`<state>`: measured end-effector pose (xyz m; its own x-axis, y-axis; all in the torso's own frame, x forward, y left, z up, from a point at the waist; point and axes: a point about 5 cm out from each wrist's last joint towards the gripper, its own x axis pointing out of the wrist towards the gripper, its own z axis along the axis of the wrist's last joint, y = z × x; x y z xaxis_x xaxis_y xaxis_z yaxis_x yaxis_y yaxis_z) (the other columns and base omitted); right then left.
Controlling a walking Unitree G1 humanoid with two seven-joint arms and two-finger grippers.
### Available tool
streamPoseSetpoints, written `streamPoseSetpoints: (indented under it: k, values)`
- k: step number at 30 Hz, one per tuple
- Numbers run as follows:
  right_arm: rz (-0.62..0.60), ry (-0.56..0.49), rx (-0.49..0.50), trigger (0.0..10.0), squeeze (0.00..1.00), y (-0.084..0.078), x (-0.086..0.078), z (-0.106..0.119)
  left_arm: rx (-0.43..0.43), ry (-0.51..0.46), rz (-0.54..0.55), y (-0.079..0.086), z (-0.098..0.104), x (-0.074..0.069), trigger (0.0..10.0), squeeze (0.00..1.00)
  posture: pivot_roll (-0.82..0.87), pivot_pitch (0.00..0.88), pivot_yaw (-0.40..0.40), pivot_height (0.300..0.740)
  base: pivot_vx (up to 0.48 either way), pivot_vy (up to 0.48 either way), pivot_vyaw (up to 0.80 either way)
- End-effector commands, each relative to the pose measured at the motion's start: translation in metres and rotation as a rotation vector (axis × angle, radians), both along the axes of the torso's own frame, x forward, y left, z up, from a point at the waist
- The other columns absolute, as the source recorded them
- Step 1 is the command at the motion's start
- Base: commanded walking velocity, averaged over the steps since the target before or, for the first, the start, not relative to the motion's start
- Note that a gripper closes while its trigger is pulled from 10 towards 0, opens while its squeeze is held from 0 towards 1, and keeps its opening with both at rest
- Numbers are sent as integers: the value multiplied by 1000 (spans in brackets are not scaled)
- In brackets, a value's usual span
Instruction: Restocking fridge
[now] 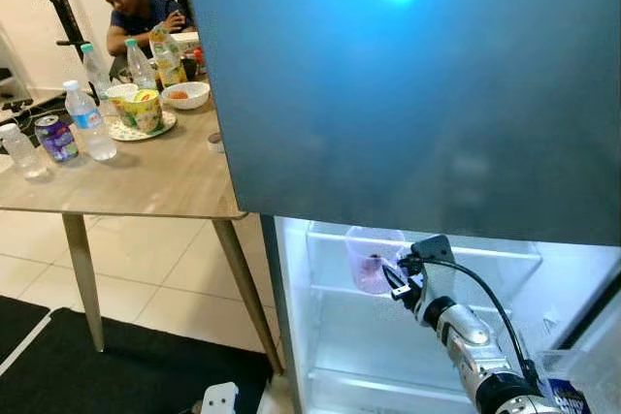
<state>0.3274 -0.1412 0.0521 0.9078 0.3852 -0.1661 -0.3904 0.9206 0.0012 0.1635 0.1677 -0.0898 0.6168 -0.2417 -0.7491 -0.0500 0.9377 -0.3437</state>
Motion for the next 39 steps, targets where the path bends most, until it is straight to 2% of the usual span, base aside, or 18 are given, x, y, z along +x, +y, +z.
streamPoseSetpoints:
  k: [1, 6, 15, 21, 25, 34, 39]
  values:
    - [-17, -35, 26, 10000, 0, -1, 6, 10, 13, -6, -4, 2, 1, 1, 10000, 0, -91, 0, 15, 740, 0, 0, 0]
    - [-26, -22, 59, 10000, 0, -1, 9, 12, 9, -16, -6, 2, 2, 3, 10000, 0, -91, 0, 16, 740, 0, 0, -473]
    - [-22, -28, 32, 10000, 0, 1, 10, 13, 5, -27, -8, 0, 3, 7, 10000, 0, -91, 0, 16, 740, 0, 0, -788]
    - [-4, -47, 40, 10000, 0, 3, 9, 14, 3, -46, -15, -1, 5, 10, 10000, 0, -91, 0, 16, 740, 0, 0, 0]
    - [1, -51, 45, 10000, 0, 3, 10, 15, -16, -62, -11, -2, 7, 13, 10000, 0, -91, 0, 16, 740, 0, -456, 0]
    - [22, -59, 55, 10000, 0, 5, 9, 17, -8, -89, 9, -1, 10, 20, 10000, 0, -90, 0, 15, 740, 0, 0, 0]
    - [71, -68, 75, 10000, 0, 8, 8, 18, 3, -142, -2, -2, 15, 28, 10000, 0, -91, 0, 16, 740, 0, 0, 0]
